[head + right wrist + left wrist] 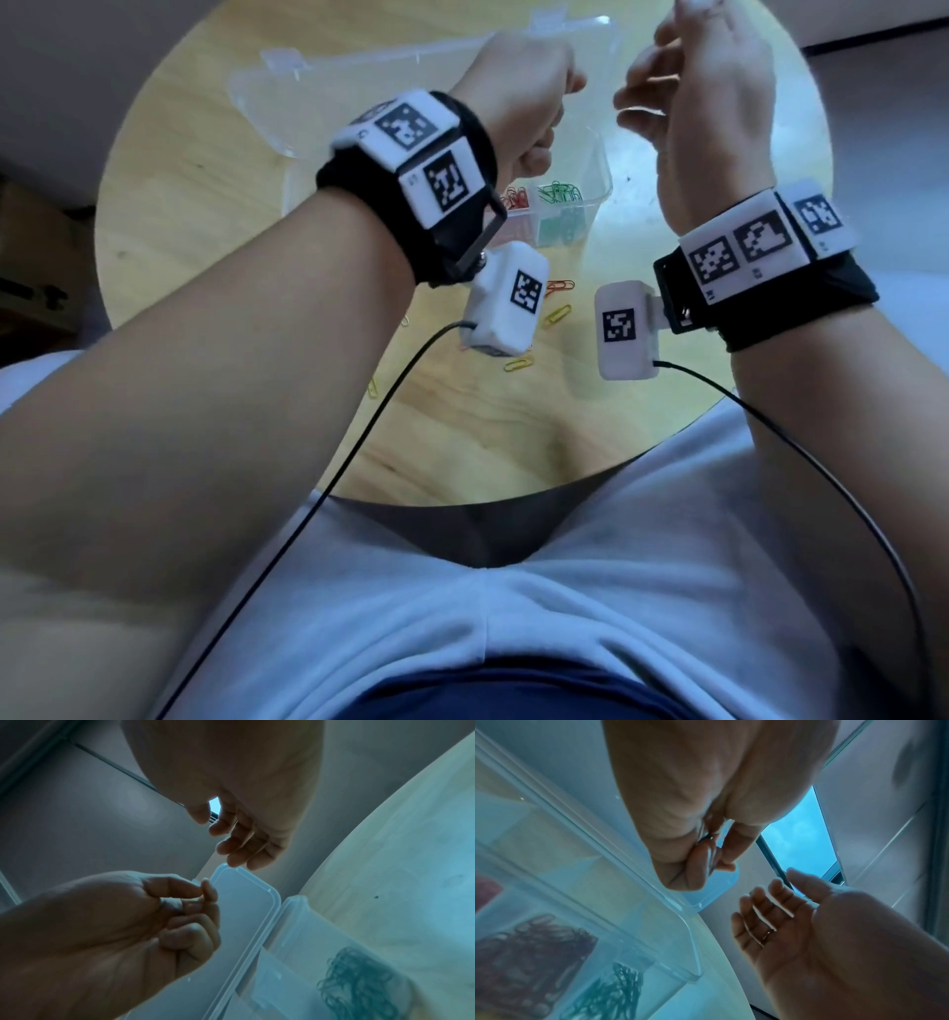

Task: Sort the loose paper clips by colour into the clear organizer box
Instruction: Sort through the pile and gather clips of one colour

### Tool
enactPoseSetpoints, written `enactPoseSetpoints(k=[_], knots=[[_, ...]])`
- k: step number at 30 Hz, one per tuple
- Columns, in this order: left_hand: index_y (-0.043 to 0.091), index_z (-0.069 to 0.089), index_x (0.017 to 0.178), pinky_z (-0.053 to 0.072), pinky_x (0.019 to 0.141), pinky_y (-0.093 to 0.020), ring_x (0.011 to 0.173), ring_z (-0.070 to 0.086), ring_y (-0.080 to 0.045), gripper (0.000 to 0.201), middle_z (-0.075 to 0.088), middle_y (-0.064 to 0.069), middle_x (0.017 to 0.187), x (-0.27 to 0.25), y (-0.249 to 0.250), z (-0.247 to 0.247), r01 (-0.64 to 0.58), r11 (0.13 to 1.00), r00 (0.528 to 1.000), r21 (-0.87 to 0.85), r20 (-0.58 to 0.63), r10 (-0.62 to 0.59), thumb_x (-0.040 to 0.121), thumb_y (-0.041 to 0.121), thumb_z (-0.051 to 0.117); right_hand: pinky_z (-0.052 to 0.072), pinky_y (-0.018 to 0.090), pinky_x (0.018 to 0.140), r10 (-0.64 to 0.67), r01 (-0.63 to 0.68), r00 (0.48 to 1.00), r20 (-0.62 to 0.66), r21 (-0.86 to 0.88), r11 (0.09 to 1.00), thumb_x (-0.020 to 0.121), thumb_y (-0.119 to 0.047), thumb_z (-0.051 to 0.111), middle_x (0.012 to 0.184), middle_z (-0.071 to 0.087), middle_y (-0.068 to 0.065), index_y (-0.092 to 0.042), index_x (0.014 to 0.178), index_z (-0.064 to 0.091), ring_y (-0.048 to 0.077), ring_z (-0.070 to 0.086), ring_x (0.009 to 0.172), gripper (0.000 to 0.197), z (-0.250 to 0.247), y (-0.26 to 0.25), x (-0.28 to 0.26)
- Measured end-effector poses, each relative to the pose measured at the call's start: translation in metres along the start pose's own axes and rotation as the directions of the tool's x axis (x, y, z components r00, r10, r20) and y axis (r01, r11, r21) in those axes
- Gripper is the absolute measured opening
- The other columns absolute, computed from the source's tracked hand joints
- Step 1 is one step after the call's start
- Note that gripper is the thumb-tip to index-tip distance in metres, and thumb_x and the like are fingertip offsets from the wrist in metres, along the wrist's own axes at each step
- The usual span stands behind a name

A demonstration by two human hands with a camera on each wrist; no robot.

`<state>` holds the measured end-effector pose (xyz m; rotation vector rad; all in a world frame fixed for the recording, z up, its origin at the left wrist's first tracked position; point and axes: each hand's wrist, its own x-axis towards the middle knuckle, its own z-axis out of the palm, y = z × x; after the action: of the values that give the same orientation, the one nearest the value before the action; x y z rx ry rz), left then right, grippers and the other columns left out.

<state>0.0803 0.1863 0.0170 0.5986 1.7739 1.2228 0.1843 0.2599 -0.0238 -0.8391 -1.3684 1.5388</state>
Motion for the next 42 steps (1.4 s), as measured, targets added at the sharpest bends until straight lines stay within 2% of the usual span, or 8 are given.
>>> enactPoseSetpoints(k=[4,6,10,16,20,24,36,42], knots=[[0.012,0.049,0.084,0.040,0.052,-0.021,0.053,0.043,-0.014,0.016,0.040,0.001,0.066,0.005,0.004,0.012,0.057,0.998,0.998,0.018,-0.008,-0.057,0.092,0.026,0.050,0.043,0.033,0.064,-0.017,0.019,0.999,-0.032,0.061,0.998,0.094,-0.020,0.043,0.061,0.056,-0.002,-0.012,0.080,0.047,0.019,0.054,0.061,0.017,-0.005,-0.001,0.002],[0.009,0.055,0.102,0.052,0.076,-0.028,0.080,0.063,-0.022,0.033,0.057,-0.005,0.085,0.012,-0.001,0.015,0.092,0.994,0.995,0.052,0.029,-0.093,0.093,0.041,0.050,0.042,0.033,0.063,-0.027,0.029,0.999,-0.025,0.080,0.996,0.093,-0.019,0.043,0.061,0.056,0.000,-0.011,0.080,0.047,0.019,0.053,0.060,0.016,-0.007,0.001,0.003],[0.010,0.045,0.136,0.045,0.099,-0.041,0.104,0.055,-0.023,0.061,0.058,-0.009,0.110,0.011,-0.009,0.014,0.076,0.988,0.996,0.131,0.036,-0.081,0.092,0.052,0.048,0.035,0.031,0.056,-0.036,0.037,0.999,-0.019,0.061,0.997,0.090,-0.019,0.043,0.059,0.055,0.003,-0.011,0.077,0.049,0.020,0.048,0.054,0.016,-0.008,0.001,0.006],[0.017,0.060,0.088,0.052,0.063,-0.028,0.066,0.062,-0.015,0.013,0.066,-0.001,0.082,-0.020,-0.007,-0.007,-0.214,0.928,0.975,0.304,0.012,0.221,0.091,0.028,0.054,0.023,0.030,0.048,0.093,-0.045,0.979,0.182,-0.254,0.966,0.080,-0.016,0.049,0.047,0.039,-0.003,-0.023,0.049,0.047,0.016,0.031,0.046,0.032,-0.006,-0.012,-0.002],[0.012,0.066,0.072,0.038,0.042,-0.017,0.043,0.054,-0.015,0.015,0.063,0.000,0.056,-0.035,-0.029,-0.025,-0.191,0.868,0.981,0.458,0.058,0.185,0.084,0.017,0.059,0.035,0.024,0.047,0.386,0.125,0.798,0.463,-0.753,0.646,0.088,-0.020,0.057,0.055,0.057,0.003,-0.009,0.063,0.062,0.013,0.046,0.047,0.028,-0.003,-0.015,-0.024],[0.017,0.070,0.078,0.046,0.060,-0.023,0.061,0.061,-0.013,0.005,0.067,0.005,0.068,-0.040,-0.068,-0.037,-0.124,0.684,0.991,0.719,0.118,0.055,0.081,0.017,0.066,0.040,0.021,0.052,0.620,0.300,0.650,0.440,-0.898,0.323,0.078,-0.026,0.073,0.064,0.068,-0.003,-0.019,0.078,0.074,0.012,0.058,0.056,0.007,0.008,0.010,-0.042],[0.018,0.068,0.093,0.051,0.078,-0.031,0.086,0.064,-0.018,0.015,0.069,0.002,0.079,-0.034,-0.107,-0.039,-0.192,0.450,0.981,0.872,0.153,0.123,0.085,0.007,0.062,0.049,0.023,0.064,0.592,0.335,0.715,0.372,-0.925,0.177,0.070,-0.012,0.081,0.057,0.060,-0.012,-0.028,0.076,0.076,0.012,0.062,0.064,0.018,0.016,0.020,-0.050],[0.021,0.063,0.092,0.052,0.081,-0.036,0.093,0.062,-0.023,0.016,0.068,-0.002,0.097,-0.034,-0.108,-0.037,-0.181,0.399,0.982,0.899,0.139,0.130,0.079,0.017,0.070,0.054,0.030,0.066,0.534,0.359,0.774,0.342,-0.930,0.075,0.066,-0.031,0.082,0.076,0.067,-0.001,-0.020,0.084,0.073,0.020,0.064,0.070,0.022,0.023,0.029,-0.055]])
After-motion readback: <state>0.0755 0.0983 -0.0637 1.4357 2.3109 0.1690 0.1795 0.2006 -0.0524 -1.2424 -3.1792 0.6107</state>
